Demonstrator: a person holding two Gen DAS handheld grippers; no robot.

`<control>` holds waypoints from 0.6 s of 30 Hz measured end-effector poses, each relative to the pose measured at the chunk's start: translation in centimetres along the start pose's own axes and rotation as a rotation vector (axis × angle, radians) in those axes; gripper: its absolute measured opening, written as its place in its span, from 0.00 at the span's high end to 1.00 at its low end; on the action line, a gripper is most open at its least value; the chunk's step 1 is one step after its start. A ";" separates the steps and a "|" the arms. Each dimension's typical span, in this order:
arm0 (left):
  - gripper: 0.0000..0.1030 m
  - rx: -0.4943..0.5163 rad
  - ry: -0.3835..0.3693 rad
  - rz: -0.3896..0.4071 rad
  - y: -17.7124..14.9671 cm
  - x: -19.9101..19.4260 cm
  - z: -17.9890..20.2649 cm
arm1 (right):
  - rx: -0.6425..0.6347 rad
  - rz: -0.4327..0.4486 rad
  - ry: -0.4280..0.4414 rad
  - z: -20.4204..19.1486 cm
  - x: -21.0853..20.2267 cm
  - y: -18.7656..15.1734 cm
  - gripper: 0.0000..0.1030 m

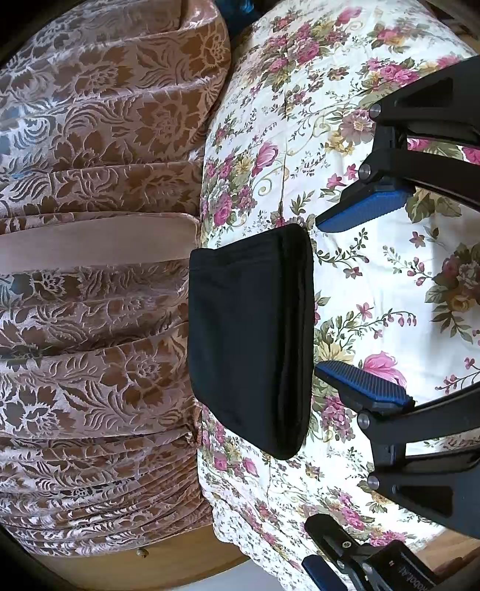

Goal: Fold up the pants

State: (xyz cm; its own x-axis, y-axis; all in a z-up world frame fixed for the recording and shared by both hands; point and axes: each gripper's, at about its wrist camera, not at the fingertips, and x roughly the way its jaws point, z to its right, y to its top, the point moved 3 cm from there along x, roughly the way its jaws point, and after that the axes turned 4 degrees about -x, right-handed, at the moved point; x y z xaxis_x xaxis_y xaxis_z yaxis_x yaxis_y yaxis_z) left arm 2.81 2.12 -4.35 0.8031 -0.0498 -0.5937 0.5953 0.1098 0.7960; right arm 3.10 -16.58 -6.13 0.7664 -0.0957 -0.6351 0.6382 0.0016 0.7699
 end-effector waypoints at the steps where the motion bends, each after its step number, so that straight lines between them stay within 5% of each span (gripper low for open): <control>1: 0.25 -0.001 0.001 0.000 0.0 0.0 0.0 | 0.000 -0.001 0.001 -0.1 0.0 0.0 0.30; 18: 0.24 -0.002 0.007 -0.001 0.3 -0.3 0.1 | -0.014 0.005 0.005 -0.6 -0.2 -0.1 0.29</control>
State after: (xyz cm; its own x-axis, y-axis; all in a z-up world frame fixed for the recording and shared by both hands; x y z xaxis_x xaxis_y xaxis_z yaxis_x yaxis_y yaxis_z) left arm 2.76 2.06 -3.97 0.8021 -0.0425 -0.5957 0.5963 0.1115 0.7950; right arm 2.97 -16.00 -6.12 0.7700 -0.0904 -0.6316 0.6352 0.0162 0.7721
